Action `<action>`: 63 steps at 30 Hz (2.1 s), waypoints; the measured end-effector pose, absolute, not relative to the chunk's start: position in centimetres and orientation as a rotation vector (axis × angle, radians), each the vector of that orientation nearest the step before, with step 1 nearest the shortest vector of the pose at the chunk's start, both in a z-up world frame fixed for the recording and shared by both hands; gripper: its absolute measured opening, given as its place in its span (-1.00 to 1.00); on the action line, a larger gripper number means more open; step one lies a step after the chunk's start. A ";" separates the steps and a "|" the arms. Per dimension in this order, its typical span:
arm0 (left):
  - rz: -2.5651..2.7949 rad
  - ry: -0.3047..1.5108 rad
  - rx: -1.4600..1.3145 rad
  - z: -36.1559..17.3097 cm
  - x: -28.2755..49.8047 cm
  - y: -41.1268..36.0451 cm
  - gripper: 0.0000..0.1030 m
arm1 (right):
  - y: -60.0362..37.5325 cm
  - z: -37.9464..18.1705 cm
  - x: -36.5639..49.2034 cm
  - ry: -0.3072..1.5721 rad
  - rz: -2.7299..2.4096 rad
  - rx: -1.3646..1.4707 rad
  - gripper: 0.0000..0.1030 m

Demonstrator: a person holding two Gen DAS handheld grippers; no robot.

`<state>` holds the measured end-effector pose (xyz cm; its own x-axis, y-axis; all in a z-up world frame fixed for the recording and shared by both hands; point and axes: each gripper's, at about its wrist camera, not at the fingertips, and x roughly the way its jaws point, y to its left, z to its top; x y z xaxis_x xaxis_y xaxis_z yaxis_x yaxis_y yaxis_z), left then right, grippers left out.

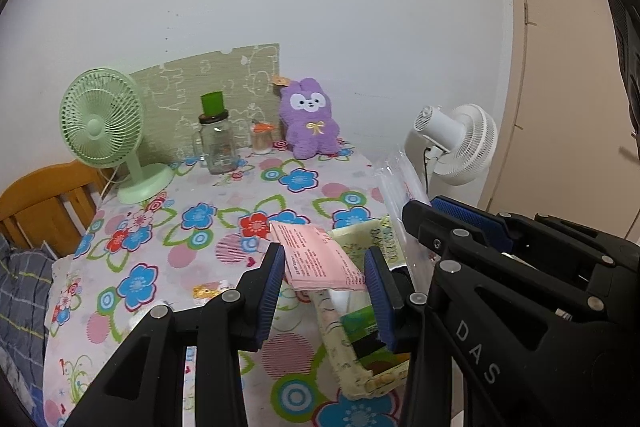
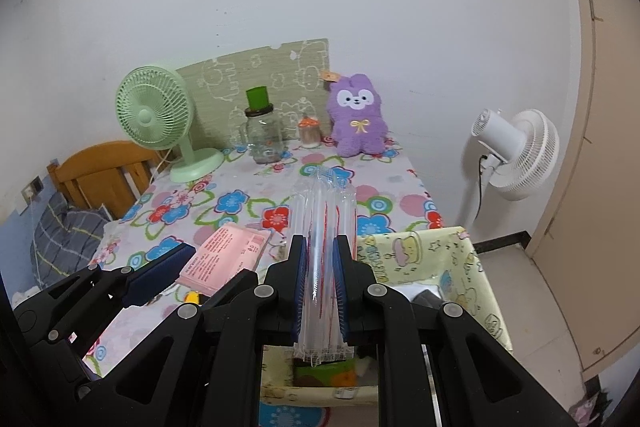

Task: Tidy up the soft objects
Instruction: 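Carry the pink packet with the left tool while the right tool carries the straws toward the box, then release the pink packet into the box with the left tool while the right tool drops the straws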

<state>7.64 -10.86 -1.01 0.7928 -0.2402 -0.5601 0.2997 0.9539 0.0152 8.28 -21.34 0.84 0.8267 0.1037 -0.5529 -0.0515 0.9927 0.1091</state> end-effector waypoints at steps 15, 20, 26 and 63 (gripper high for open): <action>-0.355 0.616 0.124 -2.2 8.6 -14.8 -0.18 | -25.6 -0.5 8.7 0.614 0.017 0.118 -0.68; -0.378 0.646 0.123 -3.2 8.9 -16.0 -0.18 | -26.6 -1.5 9.2 0.642 -0.005 0.139 -0.68; -0.397 0.680 0.133 -4.4 9.6 -17.1 -0.18 | -27.6 -2.9 9.7 0.676 -0.028 0.157 -0.68; -0.325 0.768 0.174 -5.8 12.3 -16.7 0.63 | -27.5 -5.0 13.4 0.742 0.003 0.205 0.43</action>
